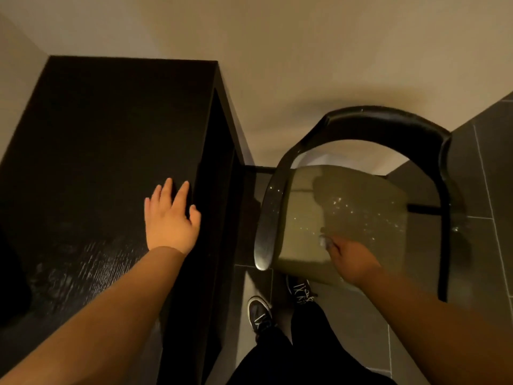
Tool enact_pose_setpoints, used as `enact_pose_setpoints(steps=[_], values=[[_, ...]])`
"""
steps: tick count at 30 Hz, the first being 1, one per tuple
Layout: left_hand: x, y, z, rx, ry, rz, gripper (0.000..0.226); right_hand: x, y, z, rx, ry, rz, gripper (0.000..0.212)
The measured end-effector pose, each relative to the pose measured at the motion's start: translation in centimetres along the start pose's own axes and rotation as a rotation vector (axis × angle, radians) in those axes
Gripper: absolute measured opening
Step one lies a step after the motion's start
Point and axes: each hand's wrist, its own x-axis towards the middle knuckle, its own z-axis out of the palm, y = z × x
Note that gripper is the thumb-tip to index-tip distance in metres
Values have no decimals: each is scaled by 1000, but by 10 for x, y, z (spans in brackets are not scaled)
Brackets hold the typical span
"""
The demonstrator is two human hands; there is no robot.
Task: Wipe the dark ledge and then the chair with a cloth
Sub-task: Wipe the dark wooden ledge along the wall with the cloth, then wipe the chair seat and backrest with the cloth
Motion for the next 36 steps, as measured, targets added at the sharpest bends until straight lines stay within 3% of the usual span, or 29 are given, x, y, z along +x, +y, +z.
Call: enact_pose_setpoints(steps=[5,15,19,23,29,36], values=[[-41,43,20,-20,-85,369,49,-24,10,29,26,29,32,33],[-161,100,142,-283,-422,613,44,24,41,88,-64,-101,-79,51],[-174,99,202,-237,-618,464,63,66,55,122,-153,-82,-185,51],[-158,97,262,-59,-786,300,90,104,70,165,-279,-167,-379,71],[-153,89,318,-59,-731,97,100,116,83,202,-496,-110,-544,84],[-160,83,335,-188,-651,45,97,146,86,199,-583,-10,-687,64]])
